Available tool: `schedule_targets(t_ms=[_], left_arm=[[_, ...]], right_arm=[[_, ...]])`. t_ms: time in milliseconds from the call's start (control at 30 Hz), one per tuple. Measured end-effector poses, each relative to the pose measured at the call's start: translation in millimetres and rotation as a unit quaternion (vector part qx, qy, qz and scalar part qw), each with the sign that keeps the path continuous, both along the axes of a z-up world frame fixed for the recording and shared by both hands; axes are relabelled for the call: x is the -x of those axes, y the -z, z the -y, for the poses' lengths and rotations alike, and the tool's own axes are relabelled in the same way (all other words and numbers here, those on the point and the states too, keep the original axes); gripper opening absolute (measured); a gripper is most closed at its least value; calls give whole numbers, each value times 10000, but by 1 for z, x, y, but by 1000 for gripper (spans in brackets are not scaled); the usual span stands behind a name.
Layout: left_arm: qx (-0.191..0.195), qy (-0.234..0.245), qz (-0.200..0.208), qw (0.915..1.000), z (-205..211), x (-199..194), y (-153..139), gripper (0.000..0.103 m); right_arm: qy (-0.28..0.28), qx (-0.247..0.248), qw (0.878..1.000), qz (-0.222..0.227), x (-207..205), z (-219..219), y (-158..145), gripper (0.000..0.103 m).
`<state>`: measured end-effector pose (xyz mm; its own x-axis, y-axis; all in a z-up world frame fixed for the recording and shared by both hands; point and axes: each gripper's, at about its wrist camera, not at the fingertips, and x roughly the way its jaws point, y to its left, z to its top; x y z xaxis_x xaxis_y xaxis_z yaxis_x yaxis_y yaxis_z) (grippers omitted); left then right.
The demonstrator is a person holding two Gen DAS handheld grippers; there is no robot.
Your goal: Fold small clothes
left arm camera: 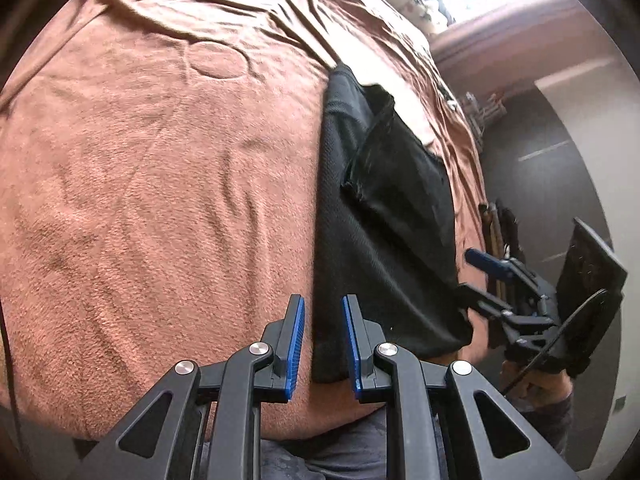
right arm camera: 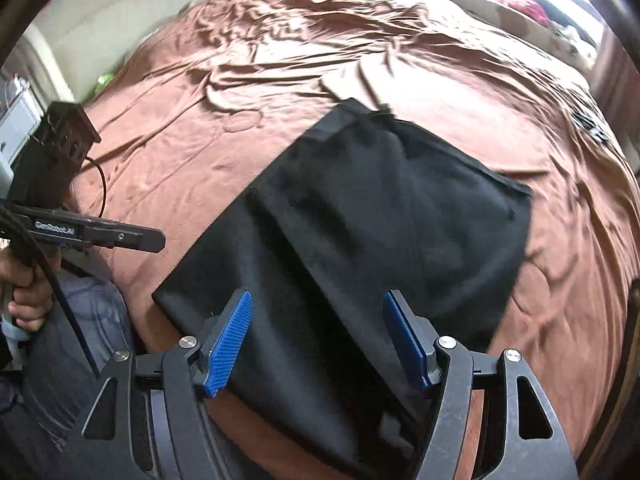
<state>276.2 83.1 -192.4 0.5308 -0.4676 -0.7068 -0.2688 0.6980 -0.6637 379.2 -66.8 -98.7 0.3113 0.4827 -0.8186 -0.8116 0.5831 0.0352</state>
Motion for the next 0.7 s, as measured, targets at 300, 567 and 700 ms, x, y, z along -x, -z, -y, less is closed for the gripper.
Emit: schedule_targets(t_ms=[300,567,700], left_arm=[[49,-535,4,9986,-19,13,1,20],[-56,-595,-41,9982,-17,13,-1,20],[-183,-536,-87,9984,-14,9,-2,20]], right_arm=[[-104,260,9995,-129,-22,-38,19,57],[-307,394,9987,-98,-29,-71,32,48],[-362,613,9975,-43,-34,-83,46,20]])
